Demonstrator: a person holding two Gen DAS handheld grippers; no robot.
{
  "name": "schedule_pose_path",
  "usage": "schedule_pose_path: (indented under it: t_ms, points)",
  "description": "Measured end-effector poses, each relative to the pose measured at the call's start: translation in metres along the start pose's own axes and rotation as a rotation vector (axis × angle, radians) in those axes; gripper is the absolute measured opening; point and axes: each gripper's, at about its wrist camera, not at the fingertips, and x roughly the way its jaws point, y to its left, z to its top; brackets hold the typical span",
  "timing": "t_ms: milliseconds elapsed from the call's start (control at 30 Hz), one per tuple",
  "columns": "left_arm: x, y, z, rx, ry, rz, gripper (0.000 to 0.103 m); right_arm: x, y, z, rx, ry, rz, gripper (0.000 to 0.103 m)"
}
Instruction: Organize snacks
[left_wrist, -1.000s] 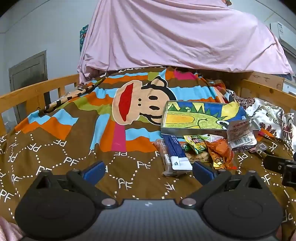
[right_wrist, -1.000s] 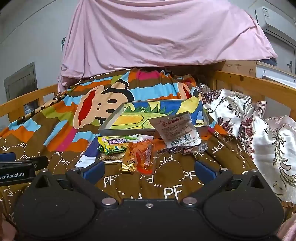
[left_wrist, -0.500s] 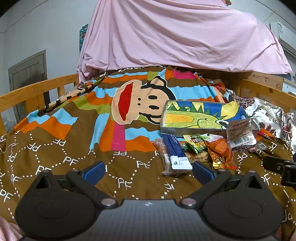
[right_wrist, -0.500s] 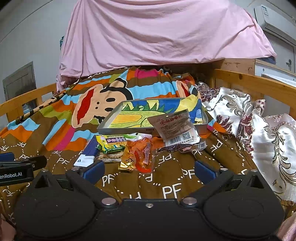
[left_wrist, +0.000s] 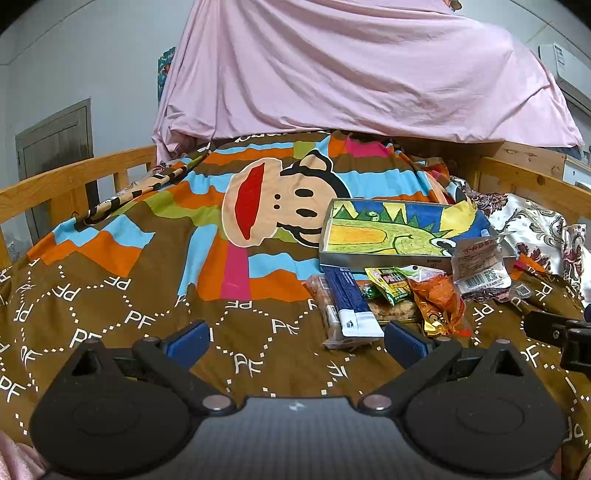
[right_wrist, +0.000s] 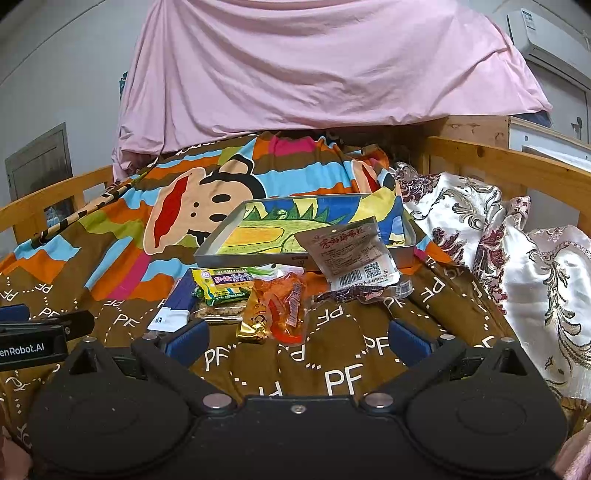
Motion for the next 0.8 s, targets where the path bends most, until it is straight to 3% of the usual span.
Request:
schedule_pose_path:
  t_ms: [800]
  points:
    - [-0.0002,-0.0001,0.0002,-0.001,0.003,0.000,0.103,0.0005,0.0007,0.0002,0.001,0.003,-0.001,0.103]
